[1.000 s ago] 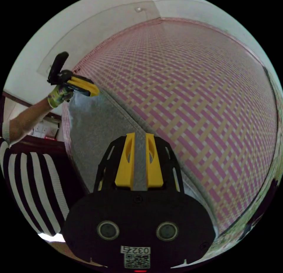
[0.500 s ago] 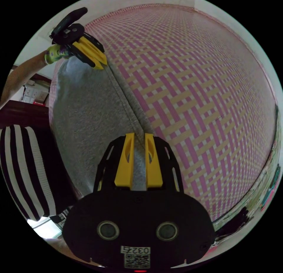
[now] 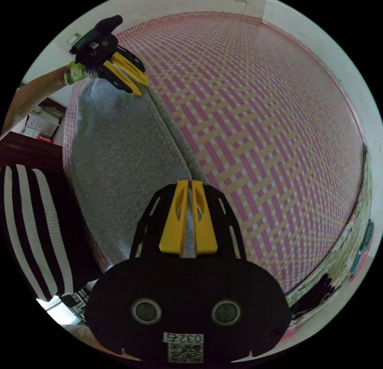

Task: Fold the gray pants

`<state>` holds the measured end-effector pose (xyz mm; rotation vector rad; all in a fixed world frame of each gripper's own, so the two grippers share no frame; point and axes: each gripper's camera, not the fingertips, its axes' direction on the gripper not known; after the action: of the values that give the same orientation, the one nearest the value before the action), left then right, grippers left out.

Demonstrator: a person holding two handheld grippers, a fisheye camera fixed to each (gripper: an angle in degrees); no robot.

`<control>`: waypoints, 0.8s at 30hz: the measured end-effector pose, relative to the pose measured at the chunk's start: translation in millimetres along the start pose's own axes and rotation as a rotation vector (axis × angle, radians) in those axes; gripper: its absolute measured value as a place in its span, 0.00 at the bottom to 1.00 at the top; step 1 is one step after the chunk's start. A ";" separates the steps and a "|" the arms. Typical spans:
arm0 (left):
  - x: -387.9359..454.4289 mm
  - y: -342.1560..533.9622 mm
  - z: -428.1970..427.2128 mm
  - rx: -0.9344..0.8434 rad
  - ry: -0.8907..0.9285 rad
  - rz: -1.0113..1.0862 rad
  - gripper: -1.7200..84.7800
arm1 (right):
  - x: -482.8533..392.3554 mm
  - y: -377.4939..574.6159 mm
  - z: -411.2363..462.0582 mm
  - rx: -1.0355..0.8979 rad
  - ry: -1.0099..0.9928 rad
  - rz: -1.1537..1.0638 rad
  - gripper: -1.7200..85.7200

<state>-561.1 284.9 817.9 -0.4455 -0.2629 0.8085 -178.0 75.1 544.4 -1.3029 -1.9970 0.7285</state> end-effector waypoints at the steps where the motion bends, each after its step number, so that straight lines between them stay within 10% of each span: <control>1: -4.2 -2.8 5.9 -0.014 0.006 0.003 0.07 | -0.1 -0.2 -0.9 0.012 0.000 0.003 0.01; 24: -97.7 -11.2 18.4 -0.037 0.088 0.024 0.07 | 3.7 -16.4 7.5 0.023 -0.023 0.100 0.03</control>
<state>-626.2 210.6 833.8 -0.5185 -0.1911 0.8064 -194.3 71.9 552.5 -1.3950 -1.9476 0.8143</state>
